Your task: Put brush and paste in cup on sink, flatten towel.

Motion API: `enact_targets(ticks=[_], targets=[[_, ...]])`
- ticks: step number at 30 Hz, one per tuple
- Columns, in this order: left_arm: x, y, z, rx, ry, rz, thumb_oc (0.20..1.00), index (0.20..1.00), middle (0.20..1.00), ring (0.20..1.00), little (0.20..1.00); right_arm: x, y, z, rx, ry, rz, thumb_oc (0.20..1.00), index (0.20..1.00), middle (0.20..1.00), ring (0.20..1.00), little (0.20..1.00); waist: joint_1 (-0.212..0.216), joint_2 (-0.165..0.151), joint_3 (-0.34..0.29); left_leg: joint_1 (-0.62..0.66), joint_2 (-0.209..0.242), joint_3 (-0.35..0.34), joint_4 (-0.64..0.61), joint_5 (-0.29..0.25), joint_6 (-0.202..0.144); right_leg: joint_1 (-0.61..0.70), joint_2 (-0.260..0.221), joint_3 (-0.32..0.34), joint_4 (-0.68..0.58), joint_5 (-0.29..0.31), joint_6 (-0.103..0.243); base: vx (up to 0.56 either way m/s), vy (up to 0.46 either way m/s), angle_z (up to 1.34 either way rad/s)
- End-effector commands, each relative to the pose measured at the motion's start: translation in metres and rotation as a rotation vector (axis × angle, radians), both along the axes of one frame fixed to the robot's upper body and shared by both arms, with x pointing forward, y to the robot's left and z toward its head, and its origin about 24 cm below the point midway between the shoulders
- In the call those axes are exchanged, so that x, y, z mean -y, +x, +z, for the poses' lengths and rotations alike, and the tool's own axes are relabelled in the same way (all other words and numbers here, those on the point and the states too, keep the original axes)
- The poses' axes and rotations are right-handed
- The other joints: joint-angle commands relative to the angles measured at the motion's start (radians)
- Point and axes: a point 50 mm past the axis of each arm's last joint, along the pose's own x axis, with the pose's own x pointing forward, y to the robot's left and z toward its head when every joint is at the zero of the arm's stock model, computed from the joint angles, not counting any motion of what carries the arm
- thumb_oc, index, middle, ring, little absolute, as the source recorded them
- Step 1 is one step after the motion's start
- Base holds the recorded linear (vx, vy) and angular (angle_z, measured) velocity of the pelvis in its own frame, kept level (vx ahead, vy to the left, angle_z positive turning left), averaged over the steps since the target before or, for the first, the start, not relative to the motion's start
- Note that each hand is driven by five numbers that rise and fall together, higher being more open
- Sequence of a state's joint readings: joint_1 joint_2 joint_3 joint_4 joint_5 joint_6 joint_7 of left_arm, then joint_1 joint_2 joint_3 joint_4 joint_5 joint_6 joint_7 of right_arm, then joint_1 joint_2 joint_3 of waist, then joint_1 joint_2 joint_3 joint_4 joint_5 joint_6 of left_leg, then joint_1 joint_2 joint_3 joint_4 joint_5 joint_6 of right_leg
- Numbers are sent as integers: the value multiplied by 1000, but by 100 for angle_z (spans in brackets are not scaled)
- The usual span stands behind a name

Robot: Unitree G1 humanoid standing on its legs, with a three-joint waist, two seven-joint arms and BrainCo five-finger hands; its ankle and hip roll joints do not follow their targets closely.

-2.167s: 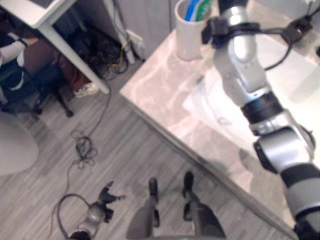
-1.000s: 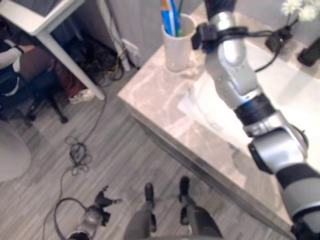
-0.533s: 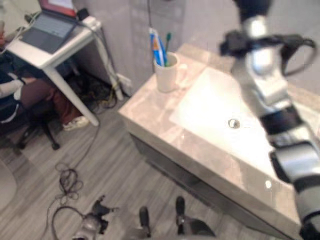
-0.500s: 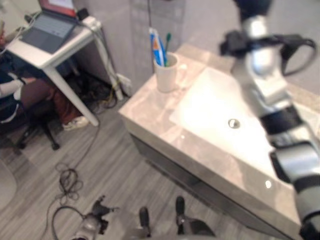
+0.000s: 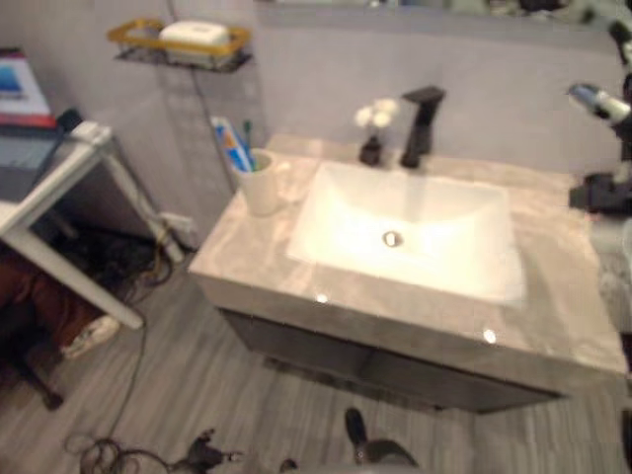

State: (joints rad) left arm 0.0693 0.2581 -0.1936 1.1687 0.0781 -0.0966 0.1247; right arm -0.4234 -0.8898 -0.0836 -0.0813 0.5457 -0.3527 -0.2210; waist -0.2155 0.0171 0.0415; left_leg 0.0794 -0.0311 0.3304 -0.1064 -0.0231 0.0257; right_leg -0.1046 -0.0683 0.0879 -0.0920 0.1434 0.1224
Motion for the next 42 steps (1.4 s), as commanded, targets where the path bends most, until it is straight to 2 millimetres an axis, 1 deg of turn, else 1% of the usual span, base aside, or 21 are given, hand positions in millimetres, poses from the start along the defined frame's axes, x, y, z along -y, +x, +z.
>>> enact_targets(ticks=[1, 4, 7, 10, 11, 12, 14, 16, 17, 20, 21, 22, 24, 26, 28, 32, 33, 38, 40, 41, 42], targets=[[-13, 6, 4, -17, 59, -72, 1000, 1000, 1000, 1000, 1000, 2, -8, 25, 152, 24, -19, 1000, 1000, 1000, 1000, 1000, 54, 21, 10, 52, -38, -25, 19, -139, 88, 17, 39, 58, 38, -44, 20, -105, 123, -14], [-10, 16, 6, 29, 42, -67, 1000, 1000, 1000, 1000, 1000, 9, -9, 12, 110, 18, -77, 1000, 1000, 1000, 1000, 1000, 46, 24, 15, 57, -50, 1, 19, -137, 97, 12, 34, 91, 23, -8, 39, -110, 108, -17], [-14, 27, 10, 109, -44, 149, 1000, 1000, 1000, 1000, 1000, 32, -18, -25, 16, 129, -130, 1000, 1000, 1000, 1000, 1000, 26, 17, 32, 30, -54, 15, 71, -155, 106, -1, 21, 108, 23, 16, 52, -153, 99, -25], [-9, 44, 14, 140, -51, 60, 1000, 1000, 1000, 1000, 1000, 50, -34, -54, -53, 175, -228, 1000, 1000, 1000, 1000, 1000, -11, 5, 45, 28, -56, 33, 73, -155, 112, -17, 30, 131, 43, 45, 67, -96, 75, -11], [-9, 44, 15, 140, -50, 59, 1000, 1000, 1000, 1000, 1000, 50, -35, -54, -53, 176, -229, 1000, 1000, 1000, 1000, 1000, -6, 3, 44, 28, -56, 37, 72, -154, 112, -18, 30, 134, 42, 48, 67, -188, 72, -20], [-9, 70, 27, 239, -62, 34, 1000, 1000, 1000, 1000, 1000, 66, -50, -84, -158, 157, -389, 1000, 1000, 1000, 1000, 1000, -46, -8, 67, 10, -47, 63, 86, -155, 116, -46, 43, 134, 62, 60, 75, -156, 39, -27], [-10, 70, 27, 239, -61, 33, 1000, 1000, 1000, 1000, 1000, 65, -51, -84, -158, 158, -390, 1000, 1000, 1000, 1000, 1000, -40, -9, 66, 8, -47, 68, 89, -156, 116, -49, 44, 139, 62, 63, 74, -98, 27, -39], [-9, 83, 33, 286, -71, 19, 1000, 1000, 1000, 1000, 1000, 84, -62, -100, -236, 141, -518, 1000, 1000, 1000, 1000, 1000, -62, -16, 73, 3, -42, 94, 97, -160, 111, -49, 49, 81, 76, 14, 60, -64, 3, -51], [-7, 88, 36, 302, -78, 3, 1000, 1000, 1000, 1000, 1000, 100, -73, -120, -306, 168, -621, 1000, 1000, 1000, 1000, 1000, -80, -17, 74, 4, -34, 113, 92, -158, 106, -49, 69, 37, 120, -52, 36, -36, -44, -38], [-6, 89, 36, 298, -79, -11, 1000, 1000, 1000, 1000, 1000, 105, -76, -125, -324, 184, -645, 1000, 1000, 1000, 1000, 1000, -86, -16, 74, 3, -31, 118, 89, -153, 101, -52, 80, 27, 149, -78, 29, -15, -57, -53], [-3, 91, 37, 295, -76, -65, 1000, 1000, 1000, 1000, 1000, 115, -83, -145, -359, 269, -717, 1000, 1000, 1000, 1000, 1000, -86, -10, 77, 4, -17, 135, 64, -125, 86, -45, 81, -78, 249, -172, 2, 14, -115, -49], [-5, 91, 37, 288, -64, -83, 1000, 1000, 1000, 1000, 1000, 119, -85, -150, -367, 291, -749, 1000, 1000, 1000, 1000, 1000, -86, -2, 74, 4, -11, 131, 54, -117, 78, -26, 73, -113, 288, -211, -3, 14, -121, -36], [-4, 90, 36, 275, -61, -105, 1000, 1000, 1000, 1000, 1000, 122, -88, -159, -390, 319, -773, 1000, 1000, 1000, 1000, 1000, -92, -2, 61, 14, -12, 134, 20, -109, 72, 5, 76, -105, 319, -248, -13, 52, -105, -43], [-8, 87, 36, 277, -52, -74, 1000, 1000, 1000, 1000, 1000, 122, -87, -168, -400, 354, -797, 1000, 1000, 1000, 1000, 1000, -73, -2, 53, 8, 0, 159, 21, -106, 66, 29, 61, -163, 350, -272, -21, 43, -172, -23], [-12, 79, 33, 265, -58, -22, 1000, 1000, 1000, 1000, 1000, 120, -88, -174, -427, 349, -812, 1000, 1000, 1000, 1000, 1000, -54, -17, 37, -2, 1, 178, 35, -115, 58, 83, 72, -171, 288, -261, -14, 28, -197, -31], [-14, 70, 29, 242, -55, 20, 1000, 1000, 1000, 1000, 1000, 120, -90, -187, -470, 373, -832, 1000, 1000, 1000, 1000, 1000, -35, -30, 37, -8, 16, 215, 60, -107, 43, 104, 88, -162, 204, -271, -37, -16, -192, -36], [-14, 64, 25, 210, -53, 35, 1000, 1000, 1000, 1000, 1000, 124, -99, -203, -532, 398, -867, 1000, 1000, 1000, 1000, 1000, -37, -37, 33, -6, 21, 210, 69, -105, 37, 115, 104, -144, 183, -273, -48, 3, -223, -20], [-7, 62, 22, 209, -69, 59, 1000, 1000, 1000, 1000, 1000, 134, -125, -247, -672, 540, -981, 1000, 1000, 1000, 1000, 1000, -45, -38, 34, -7, 37, 199, 97, -104, 17, 144, 116, -126, 128, -264, -65, -17, -214, -12], [-4, 62, 21, 212, -77, 64, 1000, 1000, 1000, 1000, 1000, 137, -143, -276, -781, 615, -1056, 1000, 1000, 1000, 1000, 1000, -44, -38, 34, -6, 44, 196, 102, -96, 6, 158, 119, -126, 107, -258, -73, -14, -158, -16], [-4, 62, 21, 212, -77, 64, 1000, 1000, 1000, 1000, 1000, 137, -143, -276, -781, 615, -1055, 1000, 1000, 1000, 1000, 1000, -44, -38, 35, -6, 44, 196, 102, -96, 6, 158, 119, -126, 106, -258, -73, -13, -170, -13], [-3, 60, 20, 207, -82, 66, 1000, 1000, 1000, 1000, 1000, 138, -158, -301, -890, 680, -1110, 1000, 1000, 1000, 1000, 1000, -40, -39, 34, -6, 51, 194, 106, -91, -2, 165, 122, -123, 97, -256, -80, -14, -170, -5]])
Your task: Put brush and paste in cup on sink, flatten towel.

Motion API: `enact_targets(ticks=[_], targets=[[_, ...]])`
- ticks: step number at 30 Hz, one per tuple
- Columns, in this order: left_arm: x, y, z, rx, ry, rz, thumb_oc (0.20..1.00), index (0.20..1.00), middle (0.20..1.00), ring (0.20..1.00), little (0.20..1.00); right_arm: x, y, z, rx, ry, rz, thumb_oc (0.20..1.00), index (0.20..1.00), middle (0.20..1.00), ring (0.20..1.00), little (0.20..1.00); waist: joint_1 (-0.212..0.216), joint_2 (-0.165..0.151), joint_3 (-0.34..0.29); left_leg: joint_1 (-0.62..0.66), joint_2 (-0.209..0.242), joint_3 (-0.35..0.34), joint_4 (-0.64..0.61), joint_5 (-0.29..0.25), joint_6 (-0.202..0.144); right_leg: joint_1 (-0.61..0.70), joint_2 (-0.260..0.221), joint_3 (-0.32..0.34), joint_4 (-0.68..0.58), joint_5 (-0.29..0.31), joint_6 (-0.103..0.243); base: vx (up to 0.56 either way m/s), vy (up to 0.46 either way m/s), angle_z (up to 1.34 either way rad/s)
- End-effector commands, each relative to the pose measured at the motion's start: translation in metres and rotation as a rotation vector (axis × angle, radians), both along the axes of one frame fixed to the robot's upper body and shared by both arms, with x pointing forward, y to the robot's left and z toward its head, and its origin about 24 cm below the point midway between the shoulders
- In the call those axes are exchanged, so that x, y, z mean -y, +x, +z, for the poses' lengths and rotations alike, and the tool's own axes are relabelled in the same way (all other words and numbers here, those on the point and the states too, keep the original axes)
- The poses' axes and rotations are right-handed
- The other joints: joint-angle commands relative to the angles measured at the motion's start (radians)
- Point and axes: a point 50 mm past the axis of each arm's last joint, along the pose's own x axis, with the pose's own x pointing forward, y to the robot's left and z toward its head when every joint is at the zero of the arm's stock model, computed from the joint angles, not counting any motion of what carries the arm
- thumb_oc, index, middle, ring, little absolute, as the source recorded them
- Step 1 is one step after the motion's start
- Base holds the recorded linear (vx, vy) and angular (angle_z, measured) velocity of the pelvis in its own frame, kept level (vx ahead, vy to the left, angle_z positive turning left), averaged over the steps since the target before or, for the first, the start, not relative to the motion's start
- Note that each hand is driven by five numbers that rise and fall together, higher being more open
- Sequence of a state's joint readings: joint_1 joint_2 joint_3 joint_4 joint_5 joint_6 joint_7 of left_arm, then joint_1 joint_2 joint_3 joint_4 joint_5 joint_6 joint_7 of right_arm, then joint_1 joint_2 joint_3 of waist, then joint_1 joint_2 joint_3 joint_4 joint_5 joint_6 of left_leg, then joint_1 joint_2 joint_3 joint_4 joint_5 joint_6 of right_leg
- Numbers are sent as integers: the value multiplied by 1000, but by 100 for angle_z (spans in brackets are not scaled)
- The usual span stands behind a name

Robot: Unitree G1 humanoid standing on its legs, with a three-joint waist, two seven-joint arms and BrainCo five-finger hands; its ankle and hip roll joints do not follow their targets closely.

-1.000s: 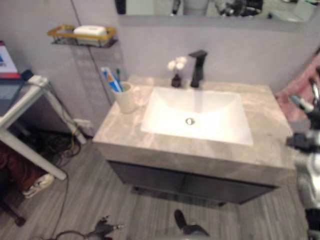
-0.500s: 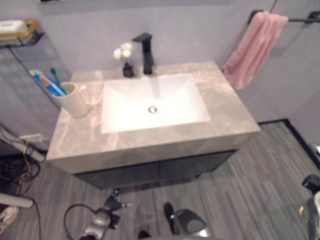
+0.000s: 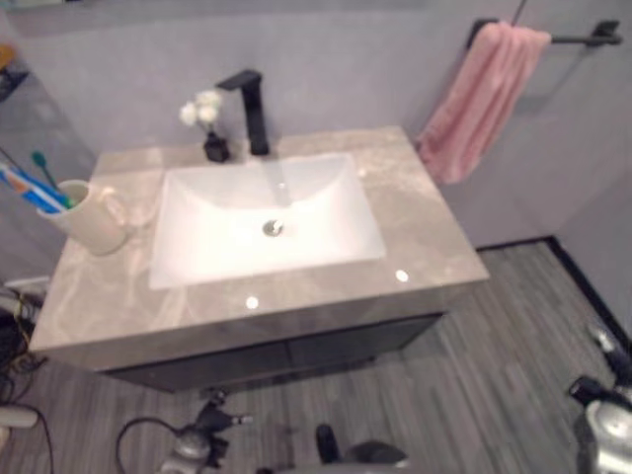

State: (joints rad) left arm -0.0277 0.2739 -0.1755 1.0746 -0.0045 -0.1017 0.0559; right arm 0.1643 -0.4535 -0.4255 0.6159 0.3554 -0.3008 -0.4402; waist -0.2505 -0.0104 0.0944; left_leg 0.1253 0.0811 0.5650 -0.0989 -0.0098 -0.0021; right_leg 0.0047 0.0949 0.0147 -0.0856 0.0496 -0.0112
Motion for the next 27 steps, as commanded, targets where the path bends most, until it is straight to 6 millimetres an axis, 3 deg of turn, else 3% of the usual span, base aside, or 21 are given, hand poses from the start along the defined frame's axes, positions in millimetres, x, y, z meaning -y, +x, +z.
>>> enact_targets(ticks=[1, 4, 5, 6, 7, 8, 9, 10, 11, 13, 20, 25, 27], targets=[[-5, 0, 1, 19, 6, 55, 1000, 1000, 1000, 1000, 1000, 11, -33, -22, -31, 96, -187, 1000, 1000, 1000, 1000, 1000, -2, -13, -18, -54, -57, -44, 102, -100, 20, 59, -40, -51, 85, -162, 50, -25, -226, -3], [-6, -1, 0, 6, 3, 52, 1000, 1000, 1000, 1000, 1000, -1, -63, -64, -264, 263, -194, 1000, 1000, 1000, 1000, 1000, 6, -22, -12, -60, -44, -51, 119, -93, 5, 68, -37, -58, 77, -162, 35, -27, -156, 11], [-6, -1, 0, 6, 3, 53, 1000, 1000, 1000, 1000, 1000, -1, -62, -64, -264, 263, -193, 1000, 1000, 1000, 1000, 1000, 6, -22, -12, -60, -44, -51, 120, -93, 5, 68, -37, -58, 77, -162, 35, -30, -169, -5], [-6, -1, 0, -2, 2, 38, 1000, 1000, 1000, 1000, 1000, -19, -85, -91, -460, 387, -148, 1000, 1000, 1000, 1000, 1000, 17, -28, -6, -61, -39, -58, 131, -90, -1, 76, -35, -67, 74, -163, 27, -34, -165, -5], [-6, 0, -1, -7, 0, 28, 1000, 1000, 1000, 1000, 1000, -32, -100, -105, -574, 467, -126, 1000, 1000, 1000, 1000, 1000, 23, -29, -4, -63, -36, -61, 135, -87, -4, 77, -34, -70, 74, -163, 24, -34, -166, 2], [-6, 0, 0, -6, 1, 30, 1000, 1000, 1000, 1000, 1000, -31, -99, -105, -573, 468, -124, 1000, 1000, 1000, 1000, 1000, 21, -30, -3, -63, -36, -61, 136, -87, -5, 77, -34, -70, 74, -164, 23, -50, -154, 15], [-5, 4, 0, -9, -15, 7, 1000, 1000, 1000, 1000, 1000, -51, -117, -121, -771, 583, -22, 1000, 1000, 1000, 1000, 1000, 38, -32, 3, -69, -32, -76, 147, -84, -8, 82, -33, -75, 71, -167, 19, -35, -101, 12], [-5, 4, 0, -8, -15, 9, 1000, 1000, 1000, 1000, 1000, -51, -116, -121, -771, 584, -20, 1000, 1000, 1000, 1000, 1000, 36, -33, 3, -70, -32, -76, 148, -84, -8, 82, -33, -75, 71, -167, 18, -85, -189, 15], [-3, 6, 0, -16, -27, -17, 1000, 1000, 1000, 1000, 1000, -69, -124, -131, -949, 614, 134, 1000, 1000, 1000, 1000, 1000, 51, -34, 11, -78, -29, -92, 165, -81, -11, 87, -35, -82, 68, -169, 13, -69, -137, 8], [4, 11, 1, -10, -23, -63, 1000, 1000, 1000, 1000, 1000, -91, -124, -140, -1095, 597, 374, 1000, 1000, 1000, 1000, 1000, 66, -36, 17, -82, -30, -111, 174, -73, -13, 99, -38, -96, 58, -169, 8, -56, -140, 13], [15, 14, 1, 15, -49, -67, 1000, 1000, 1000, 1000, 1000, -128, -104, -151, -991, 637, 542, 1000, 1000, 1000, 1000, 1000, 102, -22, 36, -110, -30, -182, 242, -59, -24, 136, -41, -130, 39, -176, -15, -30, -94, 19], [16, 10, 0, 22, -56, -59, 1000, 1000, 1000, 1000, 1000, -119, -102, -147, -985, 605, 549, 1000, 1000, 1000, 1000, 1000, 145, -27, 56, -165, -31, -262, 356, -40, -18, 154, -37, -153, 32, -179, -36, -47, -93, 15], [14, 9, 0, 31, -60, -30, 1000, 1000, 1000, 1000, 1000, -108, -99, -144, -996, 575, 528, 1000, 1000, 1000, 1000, 1000, 172, -25, 69, -196, -47, -355, 409, -33, -11, 156, -33, -143, 33, -179, -41, -45, -52, 13]])
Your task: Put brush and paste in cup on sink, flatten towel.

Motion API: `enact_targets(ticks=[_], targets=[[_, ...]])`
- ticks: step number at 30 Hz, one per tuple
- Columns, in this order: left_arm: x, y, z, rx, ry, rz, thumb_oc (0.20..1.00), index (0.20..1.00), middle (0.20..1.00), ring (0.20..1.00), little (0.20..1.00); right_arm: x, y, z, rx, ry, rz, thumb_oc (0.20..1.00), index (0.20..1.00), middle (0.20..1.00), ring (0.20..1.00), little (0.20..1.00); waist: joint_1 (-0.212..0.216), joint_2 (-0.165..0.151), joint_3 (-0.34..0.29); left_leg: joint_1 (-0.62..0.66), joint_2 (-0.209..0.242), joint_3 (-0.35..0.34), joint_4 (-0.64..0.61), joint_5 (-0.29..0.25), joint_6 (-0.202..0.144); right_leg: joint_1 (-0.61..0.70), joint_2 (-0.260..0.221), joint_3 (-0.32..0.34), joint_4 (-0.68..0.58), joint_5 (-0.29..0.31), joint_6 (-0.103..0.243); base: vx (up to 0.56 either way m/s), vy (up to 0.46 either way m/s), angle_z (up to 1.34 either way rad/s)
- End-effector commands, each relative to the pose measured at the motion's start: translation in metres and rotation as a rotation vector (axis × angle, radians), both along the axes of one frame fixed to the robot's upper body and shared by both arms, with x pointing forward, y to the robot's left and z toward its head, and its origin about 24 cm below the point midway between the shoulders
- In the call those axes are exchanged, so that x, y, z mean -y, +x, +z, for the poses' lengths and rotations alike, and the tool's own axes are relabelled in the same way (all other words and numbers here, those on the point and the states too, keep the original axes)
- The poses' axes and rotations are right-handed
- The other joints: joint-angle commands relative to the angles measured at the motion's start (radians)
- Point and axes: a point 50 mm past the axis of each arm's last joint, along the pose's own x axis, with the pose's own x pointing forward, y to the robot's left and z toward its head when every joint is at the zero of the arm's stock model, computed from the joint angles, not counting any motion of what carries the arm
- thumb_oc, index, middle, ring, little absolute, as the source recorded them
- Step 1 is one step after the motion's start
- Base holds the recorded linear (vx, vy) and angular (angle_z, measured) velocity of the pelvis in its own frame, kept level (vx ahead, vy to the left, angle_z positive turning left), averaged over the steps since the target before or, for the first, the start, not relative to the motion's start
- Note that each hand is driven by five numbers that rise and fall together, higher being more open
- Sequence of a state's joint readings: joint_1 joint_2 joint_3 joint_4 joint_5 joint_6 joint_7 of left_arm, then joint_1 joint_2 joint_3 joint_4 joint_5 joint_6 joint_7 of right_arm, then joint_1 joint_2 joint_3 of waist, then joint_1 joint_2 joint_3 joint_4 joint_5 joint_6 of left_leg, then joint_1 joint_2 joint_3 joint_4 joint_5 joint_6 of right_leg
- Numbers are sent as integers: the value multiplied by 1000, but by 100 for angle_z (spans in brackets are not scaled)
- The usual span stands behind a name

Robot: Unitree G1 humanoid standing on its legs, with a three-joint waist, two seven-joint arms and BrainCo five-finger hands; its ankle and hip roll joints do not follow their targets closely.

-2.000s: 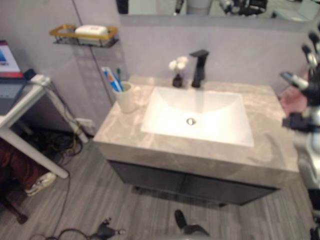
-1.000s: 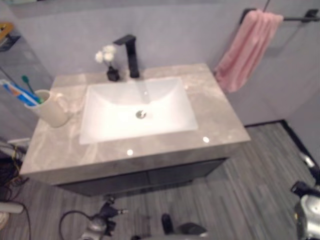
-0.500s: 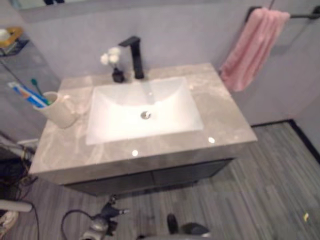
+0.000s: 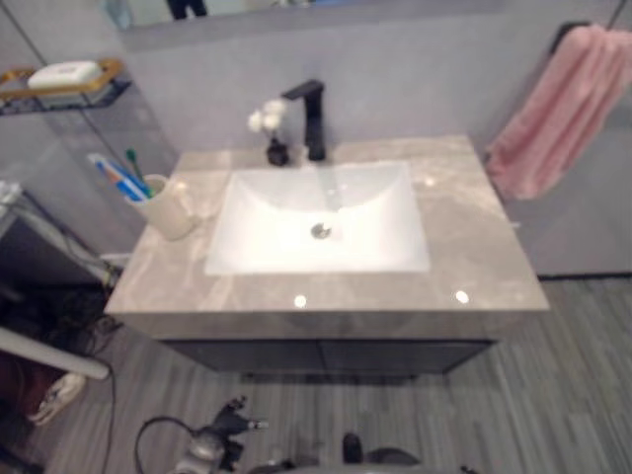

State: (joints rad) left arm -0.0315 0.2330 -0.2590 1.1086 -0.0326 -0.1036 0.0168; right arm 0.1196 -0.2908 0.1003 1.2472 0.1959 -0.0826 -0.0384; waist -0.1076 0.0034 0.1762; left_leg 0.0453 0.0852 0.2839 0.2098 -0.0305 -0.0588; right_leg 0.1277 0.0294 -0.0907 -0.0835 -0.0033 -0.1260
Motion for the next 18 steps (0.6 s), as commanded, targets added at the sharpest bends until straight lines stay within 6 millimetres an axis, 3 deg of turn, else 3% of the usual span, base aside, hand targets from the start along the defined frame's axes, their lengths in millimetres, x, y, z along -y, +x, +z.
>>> enact_targets(ticks=[1, 3, 5, 11, 14, 16, 17, 18], targets=[[-11, 16, 10, 89, 13, 52, 1000, 1000, 1000, 1000, 1000, 21, -11, 5, -47, -66, -1, 1000, 1000, 1000, 1000, 1000, 35, -38, -9, -128, -63, -113, 111, -14, 51, 31, 33, -37, 33, -125, 73, -44, -32, 1], [-15, 14, 10, 97, 12, 83, 1000, 1000, 1000, 1000, 1000, 27, -7, 7, -58, -94, 27, 1000, 1000, 1000, 1000, 1000, 51, -40, -5, -148, -82, -189, 122, -12, 61, 25, 33, -33, 37, -123, 73, -28, -25, -36], [-18, 11, 10, 96, 6, 109, 1000, 1000, 1000, 1000, 1000, 31, -6, 9, -62, -110, 41, 1000, 1000, 1000, 1000, 1000, 56, -41, -4, -157, -87, -222, 113, -9, 69, 23, 31, -33, 39, -123, 72, -5, -20, -30], [-39, -3, 12, 85, 31, 169, 1000, 1000, 1000, 1000, 1000, 39, -1, 13, -17, -130, 18, 1000, 1000, 1000, 1000, 1000, 28, -52, -13, -107, -44, -184, -46, 52, 57, 3, 23, -35, 59, -133, 58, 41, -8, 9], [-47, -3, 16, 107, 50, 157, 1000, 1000, 1000, 1000, 1000, 42, 4, 15, 8, -140, 8, 1000, 1000, 1000, 1000, 1000, -12, -65, -22, -70, 12, -104, -150, 86, 37, -19, 8, -28, 84, -153, 55, 76, 71, -28], [-47, 2, 18, 123, 56, 147, 1000, 1000, 1000, 1000, 1000, 43, 0, 15, -5, -143, -2, 1000, 1000, 1000, 1000, 1000, -17, -62, -26, -50, 29, -95, -200, 111, 30, -22, 1, -30, 95, -160, 57, 110, 140, -24], [-48, 4, 19, 132, 53, 148, 1000, 1000, 1000, 1000, 1000, 43, -1, 15, -18, -140, 3, 1000, 1000, 1000, 1000, 1000, -8, -56, -28, -39, 25, -143, -189, 99, 38, -19, 3, -5, 99, -163, 60, 129, 162, -20], [-48, 4, 20, 132, 53, 148, 1000, 1000, 1000, 1000, 1000, 42, -1, 15, -18, -140, 3, 1000, 1000, 1000, 1000, 1000, -9, -57, -29, -38, 23, -144, -193, 101, 39, -20, 2, -7, 100, -164, 60, 128, 152, -24]])
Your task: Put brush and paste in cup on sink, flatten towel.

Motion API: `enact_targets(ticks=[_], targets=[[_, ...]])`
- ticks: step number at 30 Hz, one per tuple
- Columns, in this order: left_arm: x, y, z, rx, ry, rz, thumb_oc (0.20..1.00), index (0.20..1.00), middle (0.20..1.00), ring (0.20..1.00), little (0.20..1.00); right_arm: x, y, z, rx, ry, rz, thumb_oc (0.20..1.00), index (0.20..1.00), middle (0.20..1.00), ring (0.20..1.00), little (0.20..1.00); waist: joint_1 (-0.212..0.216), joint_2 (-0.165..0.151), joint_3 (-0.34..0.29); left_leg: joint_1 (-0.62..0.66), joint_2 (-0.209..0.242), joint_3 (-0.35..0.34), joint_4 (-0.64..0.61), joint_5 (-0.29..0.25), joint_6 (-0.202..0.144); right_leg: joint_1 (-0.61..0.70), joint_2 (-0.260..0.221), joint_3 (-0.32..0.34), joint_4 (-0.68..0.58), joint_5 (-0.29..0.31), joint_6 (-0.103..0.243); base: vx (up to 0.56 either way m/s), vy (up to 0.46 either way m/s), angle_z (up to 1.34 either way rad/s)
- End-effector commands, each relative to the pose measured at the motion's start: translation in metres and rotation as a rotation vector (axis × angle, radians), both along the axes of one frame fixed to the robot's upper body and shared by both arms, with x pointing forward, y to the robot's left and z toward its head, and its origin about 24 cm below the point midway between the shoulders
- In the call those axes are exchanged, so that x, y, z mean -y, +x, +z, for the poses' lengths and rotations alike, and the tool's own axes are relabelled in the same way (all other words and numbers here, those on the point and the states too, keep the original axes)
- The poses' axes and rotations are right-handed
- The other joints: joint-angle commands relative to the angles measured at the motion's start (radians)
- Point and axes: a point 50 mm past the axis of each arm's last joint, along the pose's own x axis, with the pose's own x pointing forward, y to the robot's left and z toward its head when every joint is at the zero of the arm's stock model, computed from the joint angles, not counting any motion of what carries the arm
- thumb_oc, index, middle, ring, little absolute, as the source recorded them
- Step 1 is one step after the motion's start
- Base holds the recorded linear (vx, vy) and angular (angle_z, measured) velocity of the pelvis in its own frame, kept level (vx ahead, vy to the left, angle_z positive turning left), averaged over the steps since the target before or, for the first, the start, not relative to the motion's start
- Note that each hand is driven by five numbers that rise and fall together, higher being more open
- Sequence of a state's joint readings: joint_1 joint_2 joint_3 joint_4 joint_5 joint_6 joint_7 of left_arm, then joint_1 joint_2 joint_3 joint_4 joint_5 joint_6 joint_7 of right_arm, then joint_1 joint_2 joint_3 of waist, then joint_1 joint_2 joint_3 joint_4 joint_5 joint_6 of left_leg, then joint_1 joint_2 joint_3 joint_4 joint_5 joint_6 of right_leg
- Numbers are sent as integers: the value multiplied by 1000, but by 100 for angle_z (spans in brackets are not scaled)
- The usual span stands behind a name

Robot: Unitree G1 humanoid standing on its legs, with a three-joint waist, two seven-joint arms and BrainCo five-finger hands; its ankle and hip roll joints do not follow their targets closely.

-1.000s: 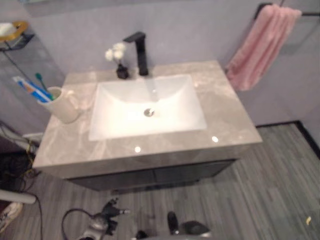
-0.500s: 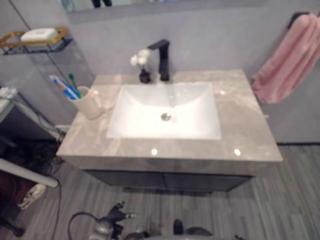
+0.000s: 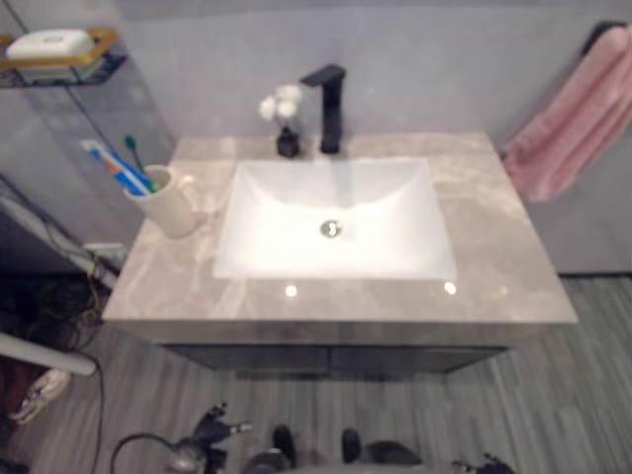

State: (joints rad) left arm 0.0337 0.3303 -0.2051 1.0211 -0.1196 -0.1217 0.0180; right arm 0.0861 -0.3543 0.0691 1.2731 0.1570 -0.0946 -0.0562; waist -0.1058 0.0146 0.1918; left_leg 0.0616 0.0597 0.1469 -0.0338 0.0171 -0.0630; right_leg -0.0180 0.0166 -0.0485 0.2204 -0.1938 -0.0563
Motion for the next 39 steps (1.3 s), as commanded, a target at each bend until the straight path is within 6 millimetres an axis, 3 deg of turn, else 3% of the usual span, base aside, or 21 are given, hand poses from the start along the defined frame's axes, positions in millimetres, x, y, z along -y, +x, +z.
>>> enact_targets(ticks=[1, 2, 3, 4, 6, 8, 11, 12, 18, 22, 28, 29, 34, 37, 39], targets=[[-10, 10, 8, 71, 24, 32, 1000, 1000, 1000, 1000, 1000, 15, -11, 4, -41, -45, -3, 1000, 1000, 1000, 1000, 1000, -3, -64, -49, -48, 39, -55, 67, 33, 46, 130, 16, -26, -203, 25, -6, 163, 259, -25], [-11, 10, 10, 83, 21, 36, 1000, 1000, 1000, 1000, 1000, 16, -10, 5, -49, -46, 4, 1000, 1000, 1000, 1000, 1000, -1, -56, -57, -46, 26, -117, 84, 13, 41, 134, 10, 0, -198, 24, -2, 163, 260, -27], [-11, 10, 10, 83, 21, 36, 1000, 1000, 1000, 1000, 1000, 17, -10, 5, -49, -46, 4, 1000, 1000, 1000, 1000, 1000, -1, -55, -56, -48, 27, -117, 88, 10, 41, 134, 10, 0, -198, 25, -2, 178, 395, -48], [-13, 12, 12, 99, 13, 33, 1000, 1000, 1000, 1000, 1000, 20, -11, 6, -68, -53, 10, 1000, 1000, 1000, 1000, 1000, 5, -45, -55, -49, 5, -180, 111, -13, 40, 135, 0, 20, -185, 24, 3, 120, 339, -48], [-14, 15, 14, 108, 14, 23, 1000, 1000, 1000, 1000, 1000, 20, -9, 6, -67, -50, 17, 1000, 1000, 1000, 1000, 1000, 2, -41, -54, -50, -3, -190, 118, -26, 41, 135, -9, 24, -180, 26, 10, 106, 299, -41], [-13, 25, 21, 144, 14, -32, 1000, 1000, 1000, 1000, 1000, 22, -10, 7, -71, -46, 9, 1000, 1000, 1000, 1000, 1000, -7, -28, -63, -31, -10, -127, 97, -76, 53, 143, -37, 14, -186, 30, 40, 157, 434, -32], [-16, 32, 29, 185, 22, -54, 1000, 1000, 1000, 1000, 1000, 20, 0, 7, -32, -34, 13, 1000, 1000, 1000, 1000, 1000, -3, -13, -68, -10, -24, -91, 61, -92, 67, 131, -60, 21, -197, 49, 69, 97, 416, -16], [-21, 36, 35, 213, 34, -74, 1000, 1000, 1000, 1000, 1000, 12, 12, 6, -10, -14, 45, 1000, 1000, 1000, 1000, 1000, 9, -5, -81, 13, -37, -52, 15, -100, 79, 117, -75, 40, -215, 73, 100, 89, 386, -31], [-34, 43, 68, 315, 54, -227, 1000, 1000, 1000, 1000, 1000, 3, 18, 5, 0, 14, 146, 1000, 1000, 1000, 1000, 1000, 22, -5, -100, 29, -55, -37, -39, -93, 93, 115, -95, 47, -256, 103, 129, 56, 211, -24], [-51, 42, 116, 406, 13, -369, 1000, 1000, 1000, 1000, 1000, 4, -4, 1, -76, 35, 144, 1000, 1000, 1000, 1000, 1000, 40, -14, -112, 20, -66, -67, -53, -92, 97, 124, -111, 7, -275, 117, 145, 25, 140, 12], [-58, 37, 142, 407, -58, -453, 1000, 1000, 1000, 1000, 1000, 4, -10, 0, -119, 49, 165, 1000, 1000, 1000, 1000, 1000, 59, -24, -116, 10, -73, -99, -53, -88, 98, 140, -119, -33, -293, 127, 153, 4, 59, 19], [-61, 33, 157, 393, -124, -489, 1000, 1000, 1000, 1000, 1000, 3, -9, -1, -137, 57, 203, 1000, 1000, 1000, 1000, 1000, 77, -26, -116, 4, -77, -118, -53, -83, 98, 147, -124, -55, -298, 131, 156, -5, 44, 33], [-53, 30, 187, 378, -241, -604, 1000, 1000, 1000, 1000, 1000, 3, 3, 1, -127, 48, 264, 1000, 1000, 1000, 1000, 1000, 104, -30, -118, -16, -84, -164, -53, -68, 94, 156, -129, -107, -300, 132, 157, -27, 17, 39], [-49, 29, 192, 370, -290, -620, 1000, 1000, 1000, 1000, 1000, 4, 7, 2, -124, 40, 280, 1000, 1000, 1000, 1000, 1000, 108, -34, -122, -22, -87, -183, -53, -63, 93, 162, -129, -126, -304, 131, 157, -17, -11, 35], [-37, 34, 205, 416, -355, -657, 1000, 1000, 1000, 1000, 1000, 5, 11, 3, -116, 28, 292, 1000, 1000, 1000, 1000, 1000, 122, -37, -126, -32, -90, -206, -53, -53, 89, 168, -129, -153, -305, 127, 156, -35, -25, 28]])
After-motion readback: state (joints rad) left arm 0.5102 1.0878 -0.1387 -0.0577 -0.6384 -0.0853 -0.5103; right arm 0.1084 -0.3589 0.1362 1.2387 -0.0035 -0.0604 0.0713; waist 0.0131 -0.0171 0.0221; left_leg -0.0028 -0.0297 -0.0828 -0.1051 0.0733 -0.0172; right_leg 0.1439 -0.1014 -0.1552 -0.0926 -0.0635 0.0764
